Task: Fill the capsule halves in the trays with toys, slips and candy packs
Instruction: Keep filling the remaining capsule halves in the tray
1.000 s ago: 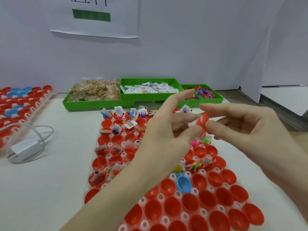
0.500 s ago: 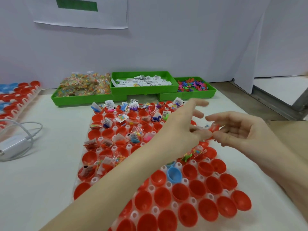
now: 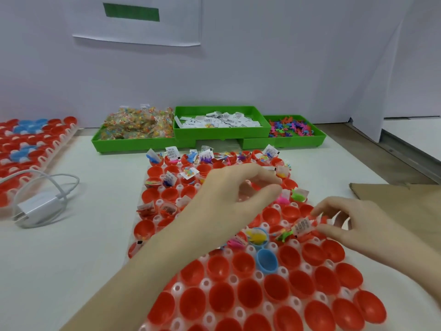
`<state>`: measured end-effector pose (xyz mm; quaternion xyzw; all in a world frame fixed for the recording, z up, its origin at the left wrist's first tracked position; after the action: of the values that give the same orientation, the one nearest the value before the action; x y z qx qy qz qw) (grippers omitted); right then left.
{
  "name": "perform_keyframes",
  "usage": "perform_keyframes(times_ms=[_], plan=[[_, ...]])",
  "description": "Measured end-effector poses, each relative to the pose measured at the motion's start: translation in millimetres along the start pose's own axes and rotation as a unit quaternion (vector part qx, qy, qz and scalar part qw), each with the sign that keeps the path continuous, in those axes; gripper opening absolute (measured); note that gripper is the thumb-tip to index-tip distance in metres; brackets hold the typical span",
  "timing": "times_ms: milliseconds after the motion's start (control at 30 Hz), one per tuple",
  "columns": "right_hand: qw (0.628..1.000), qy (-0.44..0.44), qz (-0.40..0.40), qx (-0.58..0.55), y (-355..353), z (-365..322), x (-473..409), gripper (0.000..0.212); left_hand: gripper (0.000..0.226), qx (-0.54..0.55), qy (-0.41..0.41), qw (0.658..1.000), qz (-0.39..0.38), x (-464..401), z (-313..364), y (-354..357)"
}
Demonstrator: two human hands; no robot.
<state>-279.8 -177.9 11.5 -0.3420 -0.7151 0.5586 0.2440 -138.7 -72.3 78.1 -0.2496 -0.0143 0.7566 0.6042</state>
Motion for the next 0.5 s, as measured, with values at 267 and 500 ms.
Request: perform_keyframes(times_ms=[267, 500], plan=[[0.999, 0.000, -0.020, -0.035, 0, 4, -7, 0.023, 0.016, -0.032, -0.098, 0.956, 0.273, 48, -75, -128], [0.997, -0.001, -0.027, -0.069, -4, 6, -4, 0.029, 0.024, -0.277, -0.247, 0.866, 0.334, 81, -159, -219]])
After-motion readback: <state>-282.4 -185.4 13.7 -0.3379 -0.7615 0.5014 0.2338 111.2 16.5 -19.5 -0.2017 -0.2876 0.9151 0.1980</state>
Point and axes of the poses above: each hand's wrist, its own x-axis away from the middle knuckle, its own y-axis out of the palm, z = x × y, the point moved 10 cm from there along -x, towards the middle knuckle, and after that the axes turned 11 degrees about x, right-handed, at the moved point
